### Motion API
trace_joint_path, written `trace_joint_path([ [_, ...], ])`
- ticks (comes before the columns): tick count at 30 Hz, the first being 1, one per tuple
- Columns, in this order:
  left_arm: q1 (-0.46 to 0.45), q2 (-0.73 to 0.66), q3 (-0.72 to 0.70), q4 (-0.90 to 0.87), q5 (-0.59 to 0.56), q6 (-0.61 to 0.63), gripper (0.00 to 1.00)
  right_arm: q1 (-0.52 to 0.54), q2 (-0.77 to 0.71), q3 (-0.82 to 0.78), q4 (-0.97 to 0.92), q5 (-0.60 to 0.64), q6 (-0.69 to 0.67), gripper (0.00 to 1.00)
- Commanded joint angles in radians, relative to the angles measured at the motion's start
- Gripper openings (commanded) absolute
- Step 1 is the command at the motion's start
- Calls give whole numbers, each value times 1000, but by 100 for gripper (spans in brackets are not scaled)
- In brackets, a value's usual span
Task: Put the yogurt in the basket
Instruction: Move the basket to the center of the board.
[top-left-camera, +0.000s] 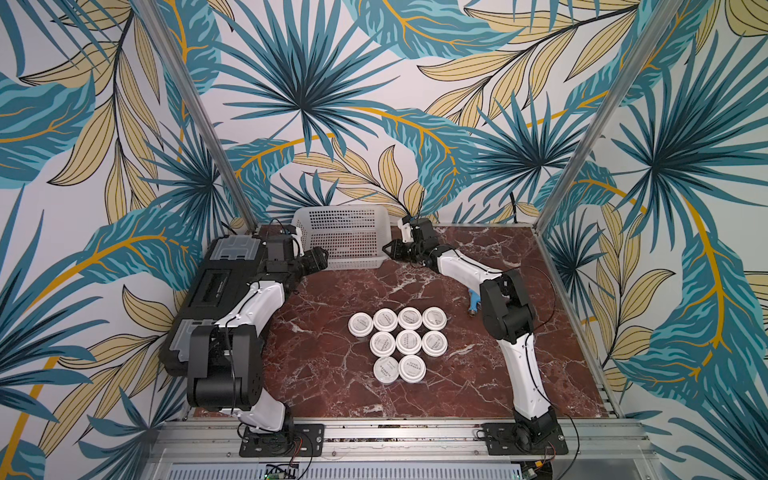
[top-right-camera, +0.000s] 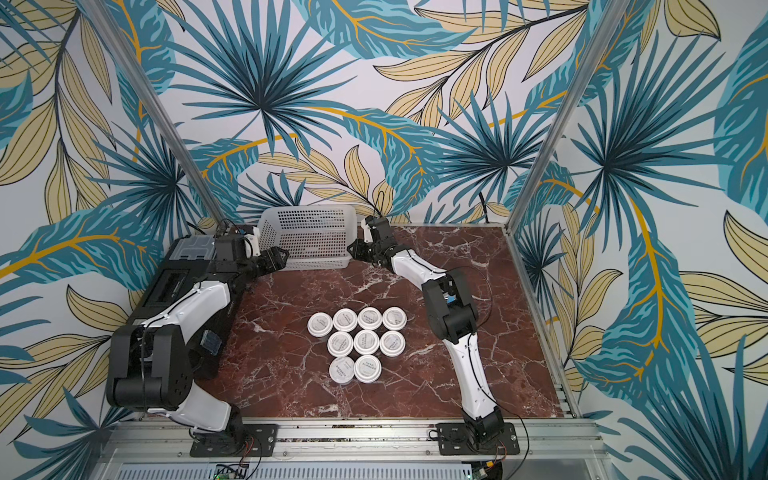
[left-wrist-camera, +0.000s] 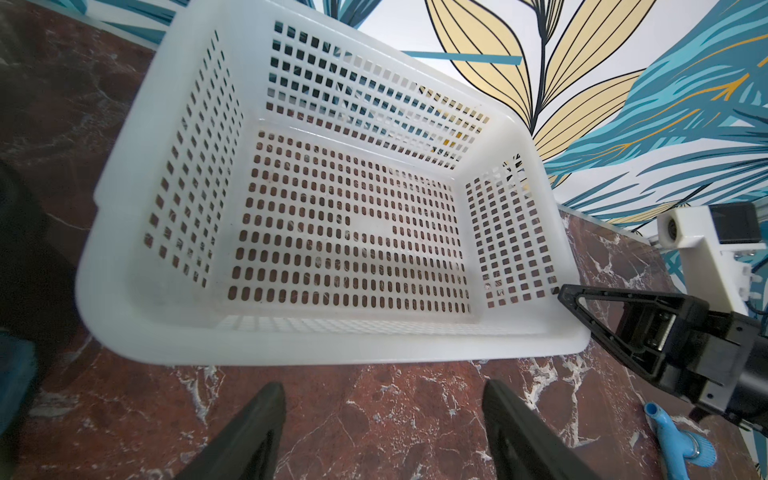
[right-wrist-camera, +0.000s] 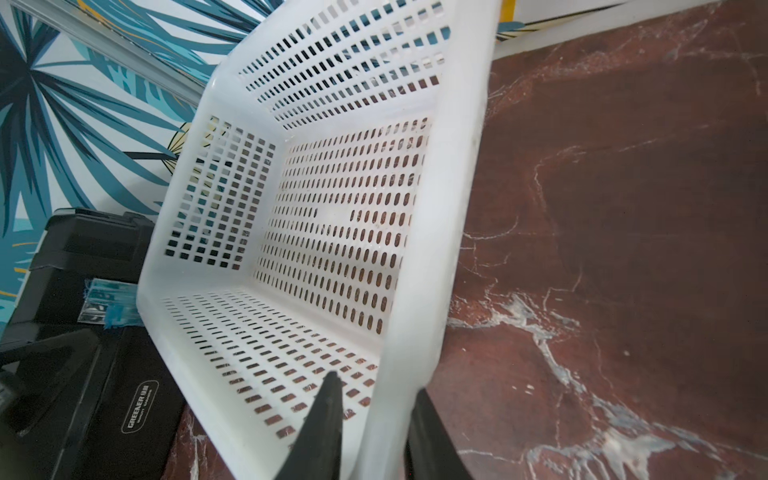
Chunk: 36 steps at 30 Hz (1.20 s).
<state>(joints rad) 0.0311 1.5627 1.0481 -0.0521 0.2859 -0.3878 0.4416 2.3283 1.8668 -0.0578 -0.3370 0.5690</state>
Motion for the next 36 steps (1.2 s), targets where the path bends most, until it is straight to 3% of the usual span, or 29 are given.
trace_joint_path([
  [1, 9, -42, -31, -17, -25, 26, 79, 1, -31, -36, -5, 25, -20, 20],
  [18, 9, -78, -65, -16, -31, 19, 79, -32, -335, -363, -3, 126, -91, 17],
  [26, 8, -91, -71, -2, -9, -5, 79, -54, -505, -534, -28, 229, -130, 17],
  [36, 2, -79, -75, 6, 14, -16, 79, -108, -586, -691, -22, 288, -116, 17],
])
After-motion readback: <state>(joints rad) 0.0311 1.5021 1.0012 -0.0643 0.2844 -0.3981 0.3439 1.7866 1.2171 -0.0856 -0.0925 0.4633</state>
